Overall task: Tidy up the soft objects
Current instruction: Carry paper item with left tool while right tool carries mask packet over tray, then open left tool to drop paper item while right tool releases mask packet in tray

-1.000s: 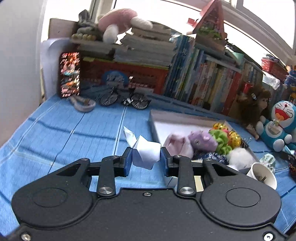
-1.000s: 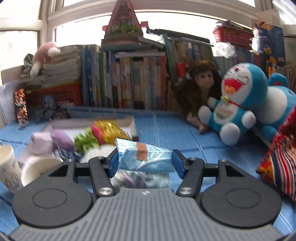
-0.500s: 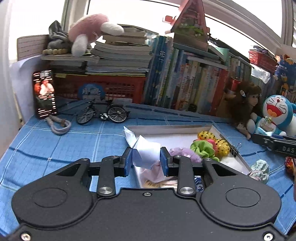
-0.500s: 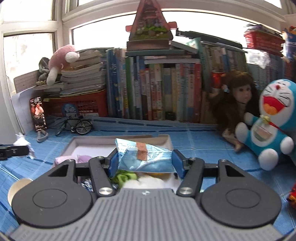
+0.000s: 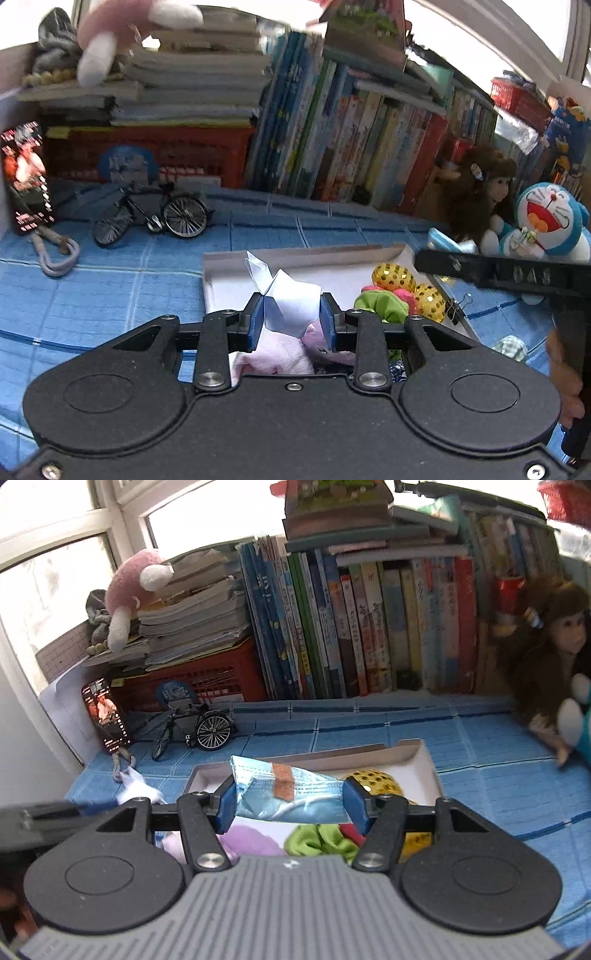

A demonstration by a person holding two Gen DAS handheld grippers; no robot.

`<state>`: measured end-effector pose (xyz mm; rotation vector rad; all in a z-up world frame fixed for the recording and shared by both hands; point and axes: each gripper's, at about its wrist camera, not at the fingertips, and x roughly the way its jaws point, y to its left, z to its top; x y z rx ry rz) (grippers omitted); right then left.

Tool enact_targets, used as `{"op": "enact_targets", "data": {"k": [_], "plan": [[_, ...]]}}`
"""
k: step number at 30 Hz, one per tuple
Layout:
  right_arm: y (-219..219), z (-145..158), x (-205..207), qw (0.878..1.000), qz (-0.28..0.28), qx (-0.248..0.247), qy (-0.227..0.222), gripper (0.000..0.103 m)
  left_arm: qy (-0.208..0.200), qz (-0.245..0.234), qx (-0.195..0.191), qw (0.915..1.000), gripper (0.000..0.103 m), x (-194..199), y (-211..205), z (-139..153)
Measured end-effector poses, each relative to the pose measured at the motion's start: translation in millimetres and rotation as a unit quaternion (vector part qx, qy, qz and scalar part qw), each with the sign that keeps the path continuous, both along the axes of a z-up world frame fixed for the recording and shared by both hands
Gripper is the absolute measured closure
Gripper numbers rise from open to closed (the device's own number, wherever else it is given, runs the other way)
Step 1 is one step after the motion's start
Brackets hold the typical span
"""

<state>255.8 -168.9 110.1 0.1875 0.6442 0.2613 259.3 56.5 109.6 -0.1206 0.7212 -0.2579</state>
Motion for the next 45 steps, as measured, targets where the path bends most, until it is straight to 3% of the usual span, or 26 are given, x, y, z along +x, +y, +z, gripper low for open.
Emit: {"op": "enact_targets", "data": {"k": [5,14,23,26,31,43,45], "plan": [[6,-10,34,0.998,-0.003,0.047,0.051,0.040,0.019,0.008,-0.001,0.9998,0.073,26,-3,-16],[22,-33,67,0.991,-0.020,0.069,0.113,0.038,0.053,0.017,-0.015,0.9983,0.072,54,6,-41],[34,-51,78,0.986,-0.017,0.067,0.150,0.037,0.077,0.005,-0.032,0.9965,0.071,62,10,-48],[34,-52,78,0.985,-0.014,0.069,0.155,0.034,0.078,0.004,-0.027,0.9966,0.062,61,9,-48],[32,-52,75,0.984,-0.011,0.084,0.158,0.023,0.078,0.002,-0.032,0.9964,0.059,58,10,-45],[22,-33,52,0.987,0.001,0.093,0.132,0.017,0.057,0.000,-0.024,0.9981,0.043,32,6,-21],[18,-28,45,0.988,0.003,0.090,0.122,0.016,0.049,0.001,-0.017,0.9986,0.034,25,5,-14]]}}
